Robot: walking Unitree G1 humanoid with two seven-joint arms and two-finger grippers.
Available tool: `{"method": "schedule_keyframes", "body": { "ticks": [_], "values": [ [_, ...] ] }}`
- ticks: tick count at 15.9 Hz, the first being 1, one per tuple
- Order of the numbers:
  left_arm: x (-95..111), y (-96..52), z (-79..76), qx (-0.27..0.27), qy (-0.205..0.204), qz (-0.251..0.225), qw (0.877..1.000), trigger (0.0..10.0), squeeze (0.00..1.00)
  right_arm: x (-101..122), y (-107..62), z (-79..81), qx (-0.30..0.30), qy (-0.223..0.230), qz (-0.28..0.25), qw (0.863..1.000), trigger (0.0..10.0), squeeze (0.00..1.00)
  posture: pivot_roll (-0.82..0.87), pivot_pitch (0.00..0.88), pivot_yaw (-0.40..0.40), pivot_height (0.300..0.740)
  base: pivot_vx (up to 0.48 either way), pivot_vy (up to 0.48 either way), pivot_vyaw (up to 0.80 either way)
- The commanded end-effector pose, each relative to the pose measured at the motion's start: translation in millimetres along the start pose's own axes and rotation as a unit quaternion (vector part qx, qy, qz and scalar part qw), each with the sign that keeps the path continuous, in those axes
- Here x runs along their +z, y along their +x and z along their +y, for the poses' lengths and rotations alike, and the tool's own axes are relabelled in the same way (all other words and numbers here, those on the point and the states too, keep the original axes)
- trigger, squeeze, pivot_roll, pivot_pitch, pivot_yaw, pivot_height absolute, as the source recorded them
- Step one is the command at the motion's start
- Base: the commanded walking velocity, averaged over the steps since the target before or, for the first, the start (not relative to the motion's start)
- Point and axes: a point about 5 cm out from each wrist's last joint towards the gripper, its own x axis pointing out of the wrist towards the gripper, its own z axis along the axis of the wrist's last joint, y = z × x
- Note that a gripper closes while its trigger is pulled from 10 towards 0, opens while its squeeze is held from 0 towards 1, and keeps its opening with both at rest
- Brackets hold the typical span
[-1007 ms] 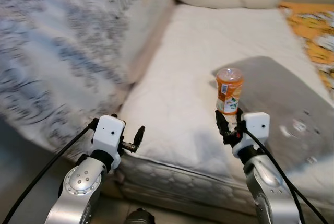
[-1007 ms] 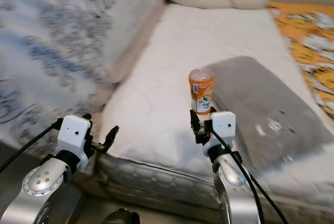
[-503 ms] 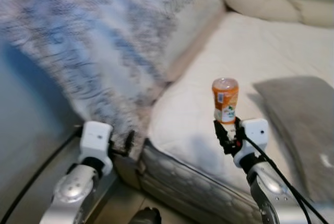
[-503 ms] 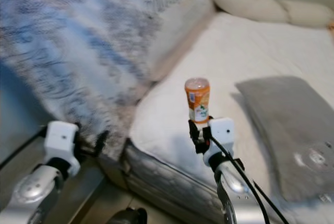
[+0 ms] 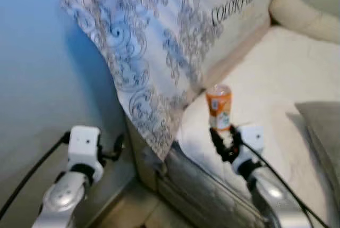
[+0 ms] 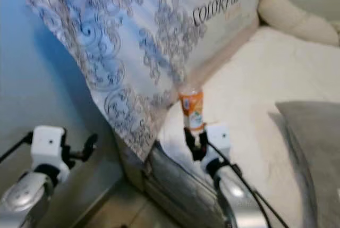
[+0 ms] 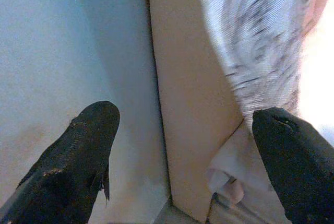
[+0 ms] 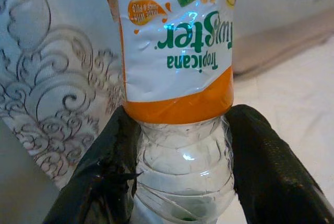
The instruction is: Clean up the room
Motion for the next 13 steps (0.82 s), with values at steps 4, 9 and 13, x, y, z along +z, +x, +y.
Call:
{"method": "schedule_keyframes", "body": {
  "ticks": [4, 9, 13],
  "values": [
    [1, -4.7, 1.8, 0.001, 0.009, 0.005, 1.0, 10.0, 0.0, -3, -4.1, -4.0, -0.015, -0.006, 0.011, 1.0, 10.0, 0.0, 0.02, 0.0, 0.029, 0.74, 0.0, 0.0, 0.8],
    [2, -6.2, 1.2, 0.006, -0.049, 0.007, 0.999, 10.0, 0.0, -4, -4.4, 3.2, 0.018, -0.011, 0.02, 1.0, 10.0, 0.0, 0.03, 0.0, 0.018, 0.74, 0.0, 0.0, 0.8],
    [2, -8.6, -1.2, -0.002, -0.062, 0.01, 0.998, 10.0, 0.0, -5, -2.3, 4.3, 0.033, -0.019, 0.024, 0.999, 10.0, 0.0, 0.05, 0.0, 0.004, 0.74, 0.0, 0.0, 0.8]
  ]
}}
